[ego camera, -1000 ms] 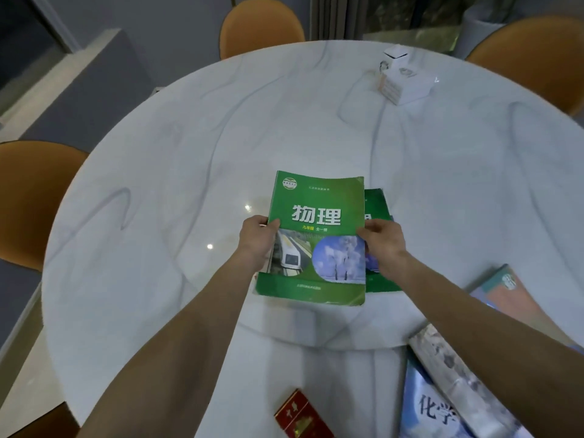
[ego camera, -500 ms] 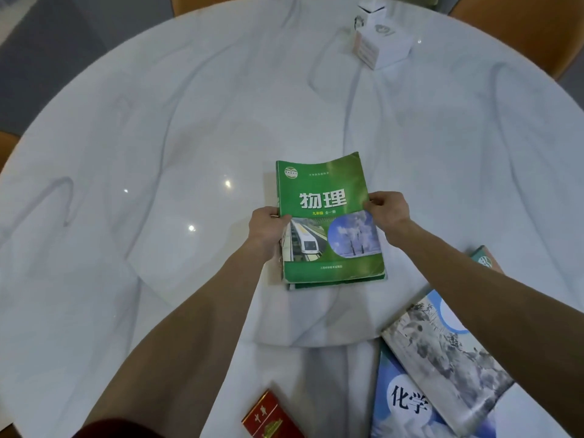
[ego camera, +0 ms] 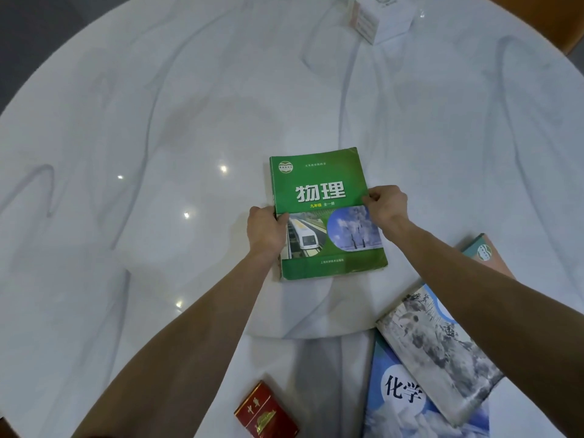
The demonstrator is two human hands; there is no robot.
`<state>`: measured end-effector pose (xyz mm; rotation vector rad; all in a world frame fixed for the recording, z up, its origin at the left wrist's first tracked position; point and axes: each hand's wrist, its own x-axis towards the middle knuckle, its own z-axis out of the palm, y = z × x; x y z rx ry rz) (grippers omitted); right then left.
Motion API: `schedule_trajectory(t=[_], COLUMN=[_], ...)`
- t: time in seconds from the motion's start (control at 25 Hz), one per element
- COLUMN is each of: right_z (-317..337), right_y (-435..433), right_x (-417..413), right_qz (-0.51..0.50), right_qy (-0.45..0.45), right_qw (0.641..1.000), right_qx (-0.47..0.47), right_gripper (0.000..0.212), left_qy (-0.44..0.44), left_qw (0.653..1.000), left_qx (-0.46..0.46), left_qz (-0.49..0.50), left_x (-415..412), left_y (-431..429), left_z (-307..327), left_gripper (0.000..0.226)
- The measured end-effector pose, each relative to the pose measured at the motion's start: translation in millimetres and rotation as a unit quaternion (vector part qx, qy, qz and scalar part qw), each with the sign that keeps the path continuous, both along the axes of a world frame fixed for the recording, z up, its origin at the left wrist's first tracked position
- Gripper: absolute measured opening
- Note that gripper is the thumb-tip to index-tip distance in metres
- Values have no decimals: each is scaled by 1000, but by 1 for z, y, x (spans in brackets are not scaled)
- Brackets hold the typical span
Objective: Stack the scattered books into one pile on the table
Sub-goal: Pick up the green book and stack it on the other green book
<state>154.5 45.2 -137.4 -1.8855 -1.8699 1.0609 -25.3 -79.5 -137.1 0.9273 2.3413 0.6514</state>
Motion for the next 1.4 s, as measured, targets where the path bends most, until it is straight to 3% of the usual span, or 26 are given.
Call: schedule_trajectory(t=[0.6, 0.72, 0.84, 1.0, 1.16, 1.4], right_z=[6, 16, 27, 44, 55, 60], right_y=[-4, -10, -25, -44, -66, -102], right_x=[0, 6, 23, 52, 75, 119], right_qz=[12, 27, 39, 70, 131, 134], right_qy=[-34, -50, -66, -120, -226, -275], right_qw=[999, 998, 997, 989, 956, 935], right_qx=[-18, -31, -5, 53, 133, 176], right_gripper=[25, 31, 22, 25, 33, 34], left_qy=[64, 102, 167, 234, 290, 330], left_qw=[993, 987, 979, 954, 917, 875], left_qx=[-89, -117, -87, -53, -44, -25], left_qz=[-33, -50, -78, -180, -270, -353], left_x=[12, 8, 11, 37, 69, 119], left_y=[-1, -7, -14, -13, -12, -16], left_z=[5, 14, 26, 46, 62, 72], left_gripper=[24, 28, 27, 25, 26, 34])
